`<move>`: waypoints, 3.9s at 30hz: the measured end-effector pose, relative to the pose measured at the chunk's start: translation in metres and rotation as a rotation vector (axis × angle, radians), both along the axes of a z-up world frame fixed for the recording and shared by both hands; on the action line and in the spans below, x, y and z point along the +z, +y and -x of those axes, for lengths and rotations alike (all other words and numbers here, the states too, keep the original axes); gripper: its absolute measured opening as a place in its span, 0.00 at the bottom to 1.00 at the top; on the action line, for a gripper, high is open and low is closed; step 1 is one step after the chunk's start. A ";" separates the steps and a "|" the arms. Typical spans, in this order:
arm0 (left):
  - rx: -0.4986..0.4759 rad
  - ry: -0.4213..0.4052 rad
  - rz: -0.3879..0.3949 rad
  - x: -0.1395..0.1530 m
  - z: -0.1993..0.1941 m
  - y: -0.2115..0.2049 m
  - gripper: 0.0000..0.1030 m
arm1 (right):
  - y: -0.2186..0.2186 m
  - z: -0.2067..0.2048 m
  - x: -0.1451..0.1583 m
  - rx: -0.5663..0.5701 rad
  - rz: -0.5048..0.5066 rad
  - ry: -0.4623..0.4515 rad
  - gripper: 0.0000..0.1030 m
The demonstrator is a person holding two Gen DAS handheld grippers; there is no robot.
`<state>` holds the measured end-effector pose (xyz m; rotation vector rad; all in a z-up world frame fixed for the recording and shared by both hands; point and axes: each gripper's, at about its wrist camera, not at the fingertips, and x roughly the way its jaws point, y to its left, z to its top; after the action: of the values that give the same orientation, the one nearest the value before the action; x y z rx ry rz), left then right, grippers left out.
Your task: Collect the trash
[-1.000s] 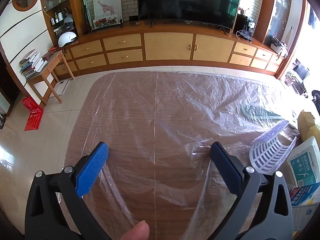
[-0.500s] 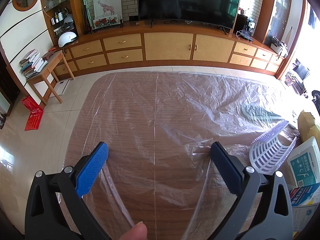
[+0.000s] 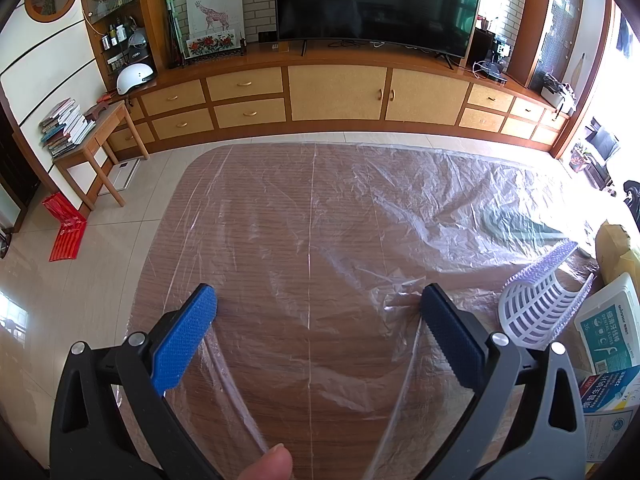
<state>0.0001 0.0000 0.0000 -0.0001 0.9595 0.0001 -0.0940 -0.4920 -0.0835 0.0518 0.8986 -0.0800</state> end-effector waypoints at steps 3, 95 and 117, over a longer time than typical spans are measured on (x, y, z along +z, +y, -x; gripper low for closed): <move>0.000 0.000 0.000 0.000 0.000 0.000 0.99 | 0.000 0.000 0.000 0.000 0.000 0.000 0.97; -0.113 -0.165 0.135 0.102 0.074 -0.021 0.99 | 0.034 0.065 0.104 0.101 0.041 -0.182 0.96; -0.344 0.088 0.213 0.060 0.123 -0.139 0.94 | 0.085 0.052 0.046 0.215 -0.042 0.062 0.96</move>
<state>-0.1234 -0.1392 0.0600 -0.0315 1.0336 -0.4218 -0.1455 -0.4065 -0.0379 -0.0086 0.9629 0.1377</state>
